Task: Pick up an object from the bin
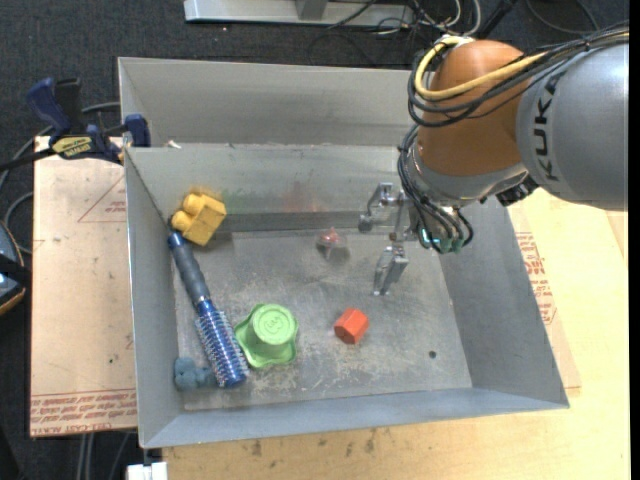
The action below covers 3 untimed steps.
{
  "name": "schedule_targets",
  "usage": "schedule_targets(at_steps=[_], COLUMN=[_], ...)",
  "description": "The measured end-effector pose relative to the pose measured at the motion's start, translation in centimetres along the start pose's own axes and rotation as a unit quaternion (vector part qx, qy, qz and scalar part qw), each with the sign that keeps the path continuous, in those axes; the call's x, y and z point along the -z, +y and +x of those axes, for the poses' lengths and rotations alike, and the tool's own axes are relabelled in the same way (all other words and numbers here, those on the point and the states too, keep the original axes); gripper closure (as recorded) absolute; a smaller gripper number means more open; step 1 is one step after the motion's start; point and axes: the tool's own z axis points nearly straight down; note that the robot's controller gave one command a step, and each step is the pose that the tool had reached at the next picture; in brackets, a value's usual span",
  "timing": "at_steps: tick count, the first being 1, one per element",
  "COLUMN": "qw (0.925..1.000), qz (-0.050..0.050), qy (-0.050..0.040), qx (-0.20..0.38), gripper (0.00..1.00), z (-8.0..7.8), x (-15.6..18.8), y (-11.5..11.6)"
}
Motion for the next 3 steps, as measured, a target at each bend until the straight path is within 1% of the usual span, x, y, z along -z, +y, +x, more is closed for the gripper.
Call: schedule_targets(at_steps=[1,2,3], qw=[0.9796,0.9585,0.9587], qz=[0.001,0.004,0.003], qy=[-0.0088,-0.0065,-0.0056], qx=[0.201,0.285,0.284], gripper=[0.00,0.00,1.00], z=[6.4,5.5,5.5], x=[-12.7,-12.6,-12.5], y=[-3.3,1.2,1.3])
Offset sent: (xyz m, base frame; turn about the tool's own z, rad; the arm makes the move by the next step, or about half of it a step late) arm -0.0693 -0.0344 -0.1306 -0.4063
